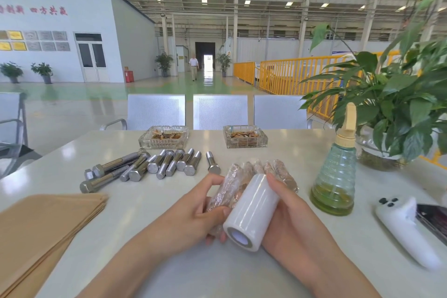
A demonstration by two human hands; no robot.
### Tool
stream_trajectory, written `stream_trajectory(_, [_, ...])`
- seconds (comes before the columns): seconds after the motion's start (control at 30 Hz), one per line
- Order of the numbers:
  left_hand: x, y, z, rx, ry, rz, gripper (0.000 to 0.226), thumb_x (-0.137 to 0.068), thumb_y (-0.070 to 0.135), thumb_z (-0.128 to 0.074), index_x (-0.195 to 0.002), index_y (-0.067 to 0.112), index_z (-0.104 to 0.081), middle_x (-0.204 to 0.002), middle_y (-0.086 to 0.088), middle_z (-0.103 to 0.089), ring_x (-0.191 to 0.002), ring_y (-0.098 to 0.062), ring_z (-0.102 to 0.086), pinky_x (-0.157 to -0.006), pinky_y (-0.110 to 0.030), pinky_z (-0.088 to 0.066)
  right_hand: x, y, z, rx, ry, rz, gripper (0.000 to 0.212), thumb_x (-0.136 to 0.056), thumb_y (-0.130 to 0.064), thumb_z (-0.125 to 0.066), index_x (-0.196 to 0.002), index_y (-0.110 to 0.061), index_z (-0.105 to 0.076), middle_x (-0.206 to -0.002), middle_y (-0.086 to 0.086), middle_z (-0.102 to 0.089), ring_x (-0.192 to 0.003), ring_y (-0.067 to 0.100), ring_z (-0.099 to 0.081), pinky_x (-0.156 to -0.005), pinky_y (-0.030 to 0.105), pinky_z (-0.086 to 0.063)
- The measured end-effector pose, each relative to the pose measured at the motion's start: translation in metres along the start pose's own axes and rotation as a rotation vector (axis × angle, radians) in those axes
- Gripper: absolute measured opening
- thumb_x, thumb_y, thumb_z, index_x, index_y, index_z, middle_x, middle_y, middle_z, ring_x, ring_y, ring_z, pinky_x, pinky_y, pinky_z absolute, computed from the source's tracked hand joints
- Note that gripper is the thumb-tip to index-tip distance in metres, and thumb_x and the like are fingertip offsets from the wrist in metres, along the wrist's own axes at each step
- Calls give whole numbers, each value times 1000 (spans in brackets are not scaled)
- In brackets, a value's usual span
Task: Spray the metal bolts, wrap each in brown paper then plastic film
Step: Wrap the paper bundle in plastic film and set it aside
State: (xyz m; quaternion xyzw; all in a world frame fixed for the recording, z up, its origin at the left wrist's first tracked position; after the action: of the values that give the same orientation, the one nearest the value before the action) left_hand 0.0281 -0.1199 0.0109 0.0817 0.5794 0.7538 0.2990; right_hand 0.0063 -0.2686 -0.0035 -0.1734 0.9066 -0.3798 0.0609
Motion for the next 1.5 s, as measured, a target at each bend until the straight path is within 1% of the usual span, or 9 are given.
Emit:
stream_trajectory(0.1, [-4,-5,-1,-94,34,-5,34,-105,12,-55,-134,30,-52,-75,-13,-66,-66,-20,-58,-65,-30,-42,0,2,-1,-1,-68,-1,54,-102,-38,-61,-139,1,-57,-133,34,-59,-124,58,-56,-103,74,-41])
stream_trajectory(0.37, [-6,-5,-3,-442,106,-79,38,-104,24,-54,-136,42,-45,-78,-8,-66,-63,-10,-47,-62,-28,-38,1,-3,6,-36,65,56,48,-97,-35,-65,-132,-4,-66,-122,24,-71,-112,39,-70,-91,51,-57])
stream_trajectory(0.47, [-4,-3,-8,-243,76,-14,15,-106,33,-50,-118,32,-57,-85,0,-68,-69,-9,-53,-67,-24,-42,1,-5,5,-23,53,63,54,-98,-41,-61,-139,-5,-60,-133,26,-65,-124,41,-63,-104,54,-49])
stream_trajectory(0.53, [-6,-7,-4,-51,80,73,30,-108,35,-45,-107,10,-60,-82,-11,-64,-71,-15,-55,-70,-27,-43,0,-5,6,-31,63,77,60,-99,-43,-61,-145,-6,-54,-137,26,-62,-129,42,-59,-111,56,-43])
stream_trajectory(0.67, [-5,-9,3,105,55,104,35,-105,26,-51,-110,-9,-58,-85,-19,-54,-76,-22,-47,-66,-25,-43,0,-8,9,-23,105,95,62,-94,-43,-69,-142,-5,-56,-125,21,-67,-117,36,-66,-99,49,-52])
stream_trajectory(0.97, [-10,-15,5,-51,206,86,29,-100,33,-63,-91,8,-51,-65,-2,-45,-56,-12,-38,-50,-21,-35,-1,-4,9,59,167,76,58,-95,-45,-63,-136,-5,-62,-132,26,-65,-129,40,-60,-115,57,-41])
stream_trajectory(1.17, [-9,-9,4,-392,285,-1,29,-101,55,-38,-83,33,-45,-67,11,-60,-61,-4,-49,-60,-21,-39,-4,0,7,136,185,69,59,-98,-54,-50,-133,-8,-63,-123,18,-72,-115,31,-71,-92,49,-58])
stream_trajectory(1.37, [-3,-7,6,-465,271,27,28,-106,37,-47,-82,24,-54,-70,6,-61,-66,-9,-54,-68,-30,-45,-8,8,10,293,116,70,54,-84,-36,-83,-123,-2,-70,-126,25,-69,-122,38,-65,-101,49,-56])
stream_trajectory(1.5, [-3,-6,10,-37,269,74,37,-93,30,-73,-94,1,-50,-82,-10,-55,-73,-22,-45,-65,-36,-33,-11,-4,15,235,240,127,39,-65,-34,-90,-86,-2,-82,-90,22,-77,-79,33,-78,-59,37,-62])
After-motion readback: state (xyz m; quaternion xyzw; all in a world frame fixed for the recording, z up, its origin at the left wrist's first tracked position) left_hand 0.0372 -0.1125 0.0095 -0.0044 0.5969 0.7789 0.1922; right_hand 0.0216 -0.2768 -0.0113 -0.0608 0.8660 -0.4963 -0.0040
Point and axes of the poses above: each hand's wrist, its own x-axis away from the middle knuckle, its own z-axis out of the back of the hand, y = z × x, the point moved 6 cm from there along -x, towards the middle knuckle
